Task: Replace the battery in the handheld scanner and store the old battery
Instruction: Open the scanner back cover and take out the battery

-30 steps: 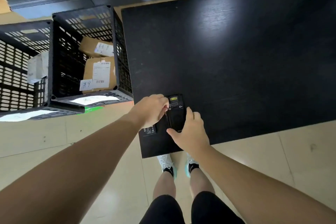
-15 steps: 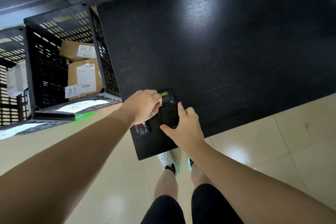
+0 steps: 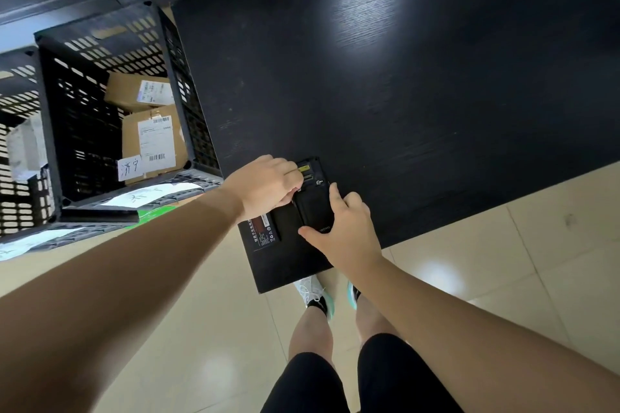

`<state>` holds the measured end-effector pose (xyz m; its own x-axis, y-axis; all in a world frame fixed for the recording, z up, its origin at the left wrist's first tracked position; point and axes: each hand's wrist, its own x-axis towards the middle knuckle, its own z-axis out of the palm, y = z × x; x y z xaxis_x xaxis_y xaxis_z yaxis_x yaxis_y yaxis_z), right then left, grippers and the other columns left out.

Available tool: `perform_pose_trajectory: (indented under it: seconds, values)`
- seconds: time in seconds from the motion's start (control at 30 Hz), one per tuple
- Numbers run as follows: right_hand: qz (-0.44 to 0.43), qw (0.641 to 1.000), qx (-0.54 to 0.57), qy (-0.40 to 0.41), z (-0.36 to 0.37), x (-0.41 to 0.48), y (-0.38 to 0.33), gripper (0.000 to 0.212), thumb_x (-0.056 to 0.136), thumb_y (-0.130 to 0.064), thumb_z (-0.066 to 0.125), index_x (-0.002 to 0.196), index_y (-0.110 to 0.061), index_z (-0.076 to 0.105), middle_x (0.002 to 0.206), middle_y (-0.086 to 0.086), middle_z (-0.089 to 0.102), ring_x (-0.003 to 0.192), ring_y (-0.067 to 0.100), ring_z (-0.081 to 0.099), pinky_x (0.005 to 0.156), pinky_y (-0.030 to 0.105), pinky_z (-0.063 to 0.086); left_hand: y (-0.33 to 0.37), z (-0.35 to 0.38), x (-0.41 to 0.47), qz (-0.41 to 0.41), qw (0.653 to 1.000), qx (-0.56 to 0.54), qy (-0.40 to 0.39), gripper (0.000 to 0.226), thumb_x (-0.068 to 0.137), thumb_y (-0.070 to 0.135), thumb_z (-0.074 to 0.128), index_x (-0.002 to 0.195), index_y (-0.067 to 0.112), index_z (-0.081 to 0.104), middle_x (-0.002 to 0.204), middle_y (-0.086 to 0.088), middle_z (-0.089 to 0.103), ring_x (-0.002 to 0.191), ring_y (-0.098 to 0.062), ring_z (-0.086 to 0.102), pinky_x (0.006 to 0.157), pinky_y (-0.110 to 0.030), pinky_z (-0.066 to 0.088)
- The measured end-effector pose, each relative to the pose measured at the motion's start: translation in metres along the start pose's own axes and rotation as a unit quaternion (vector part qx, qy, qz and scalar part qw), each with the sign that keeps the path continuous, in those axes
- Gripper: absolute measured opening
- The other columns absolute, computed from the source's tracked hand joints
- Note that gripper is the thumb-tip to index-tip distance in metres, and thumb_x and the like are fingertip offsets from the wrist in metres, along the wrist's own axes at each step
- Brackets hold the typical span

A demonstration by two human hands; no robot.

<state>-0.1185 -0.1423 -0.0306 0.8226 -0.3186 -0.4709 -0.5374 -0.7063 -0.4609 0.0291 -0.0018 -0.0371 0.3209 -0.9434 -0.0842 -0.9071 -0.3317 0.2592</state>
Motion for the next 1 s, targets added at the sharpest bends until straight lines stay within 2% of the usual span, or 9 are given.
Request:
perform_pose_trajectory:
  seconds: [0.2,0.37,0.73,1.0]
  values:
    - [-0.005,1.0,0.0,-0.001,0.0,0.0,0.001,0.101,0.08,-0.061,0.066,0.156,-0.018,0.015,0.121,0.004,0.043,0.119,0.019,0.04,0.094,0.033,0.048,-0.013,-0.003,0.007,0.096,0.994,0.057,-0.021,0.002,0.085,0.015,0.067,0.084,0.014,0.066,0.076,0.0,0.063,0.07,-0.024,0.061,0.069,-0.035,0.048]
    - [-0.007,1.0,-0.003,0.001,0.003,0.0,0.002,0.101,0.08,-0.061,0.065,0.156,-0.018,0.013,0.118,0.004,0.043,0.119,0.02,0.04,0.095,0.034,0.049,-0.018,-0.006,0.012,0.133,0.989,0.06,-0.02,0.007,0.081,0.011,0.072,0.078,0.012,0.065,0.071,-0.001,0.061,0.067,-0.025,0.061,0.07,-0.034,0.051]
    - [-0.008,1.0,-0.011,-0.002,0.004,0.001,0.003,0.102,0.08,-0.061,0.064,0.156,-0.017,0.013,0.122,0.006,0.044,0.121,0.021,0.041,0.099,0.035,0.047,-0.024,-0.007,0.018,0.18,0.982,0.047,-0.012,0.013,0.075,-0.002,0.073,0.075,0.007,0.064,0.065,-0.004,0.059,0.058,-0.027,0.058,0.069,-0.033,0.053]
    - [-0.017,1.0,-0.01,0.002,0.004,0.0,0.004,0.101,0.081,-0.06,0.065,0.156,-0.017,0.012,0.121,0.006,0.044,0.118,0.021,0.041,0.098,0.034,0.046,-0.021,-0.004,0.016,0.143,0.99,0.009,-0.009,0.017,0.074,-0.006,0.071,0.071,0.008,0.061,0.063,-0.004,0.057,0.057,-0.025,0.056,0.068,-0.034,0.053]
